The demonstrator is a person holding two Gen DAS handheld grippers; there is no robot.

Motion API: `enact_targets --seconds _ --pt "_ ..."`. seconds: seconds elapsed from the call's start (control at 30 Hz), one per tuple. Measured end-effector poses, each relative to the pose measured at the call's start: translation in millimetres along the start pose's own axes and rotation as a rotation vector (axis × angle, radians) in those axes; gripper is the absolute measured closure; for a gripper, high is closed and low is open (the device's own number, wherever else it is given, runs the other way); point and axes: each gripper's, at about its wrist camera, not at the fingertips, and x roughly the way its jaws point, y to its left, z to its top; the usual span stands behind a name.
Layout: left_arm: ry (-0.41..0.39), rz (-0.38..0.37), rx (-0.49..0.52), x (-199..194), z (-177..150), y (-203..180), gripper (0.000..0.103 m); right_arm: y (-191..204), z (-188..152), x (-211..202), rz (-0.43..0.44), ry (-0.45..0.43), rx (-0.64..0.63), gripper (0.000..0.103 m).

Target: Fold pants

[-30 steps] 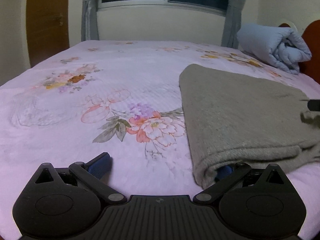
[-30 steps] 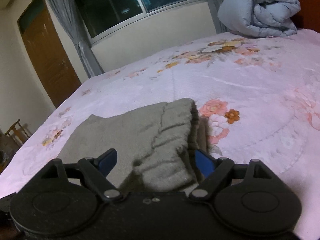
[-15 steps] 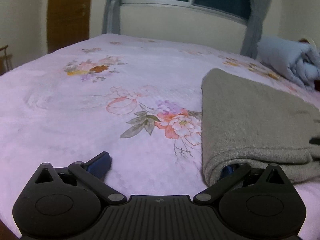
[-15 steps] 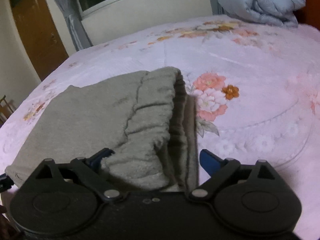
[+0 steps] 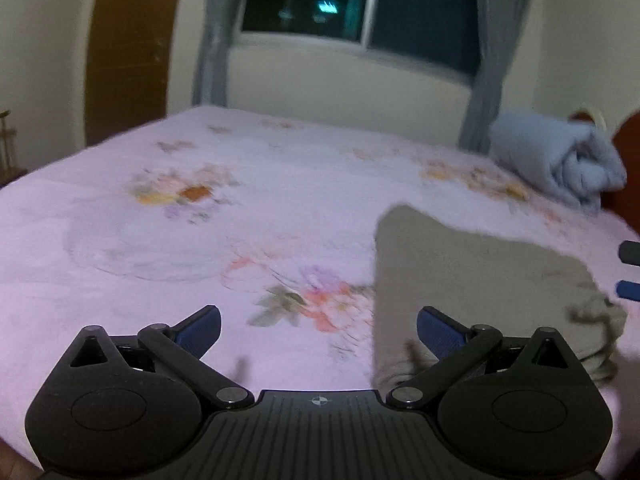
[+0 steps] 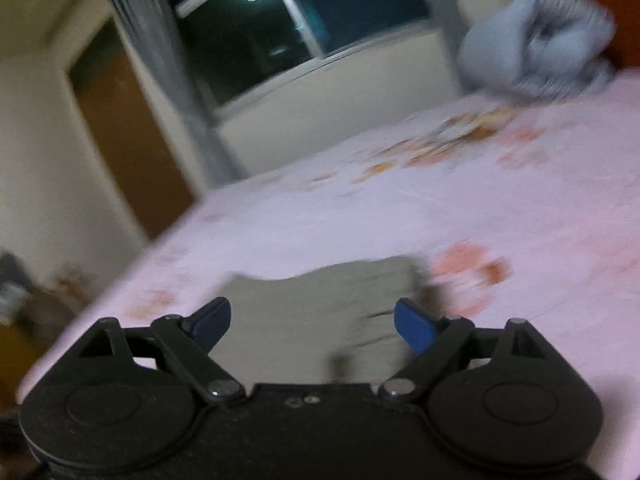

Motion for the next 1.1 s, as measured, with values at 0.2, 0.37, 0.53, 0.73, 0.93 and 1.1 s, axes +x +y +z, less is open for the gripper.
enact_targets --seconds 0.2,0.37,0.53,0.73,0.93,1.1 --pt "0.136 -0.025 0.005 31.5 -19.5 1.6 0.0 -31.2 -9.3 30.1 -0.145 0.192 0.023 0.07" --pt "0.089 -0.015 0.025 23.4 8.3 1.3 0.0 -37.1 14.5 -4.7 -0.159 0.036 0.086 0.007" --pt "0.07 -0.028 0.031 25.7 26.8 -3.5 0.0 -60.0 12.6 -8.2 -0.112 0.023 0.164 0.009" --pt "0.121 -0.105 0.014 46.1 25.9 -5.3 0.0 -95.6 4.3 -2.5 -0.042 0.063 0.296 0.006" --pt "0.238 -0.259 -0.072 98.2 27.4 1.6 0.0 -126.4 -6.1 23.5 0.009 0.185 0.421 0.005" --pt "0.281 -0.334 -0.045 123.7 32.1 -19.1 0.0 -131.3 -3.7 45.2 0.111 0.227 0.469 0.005"
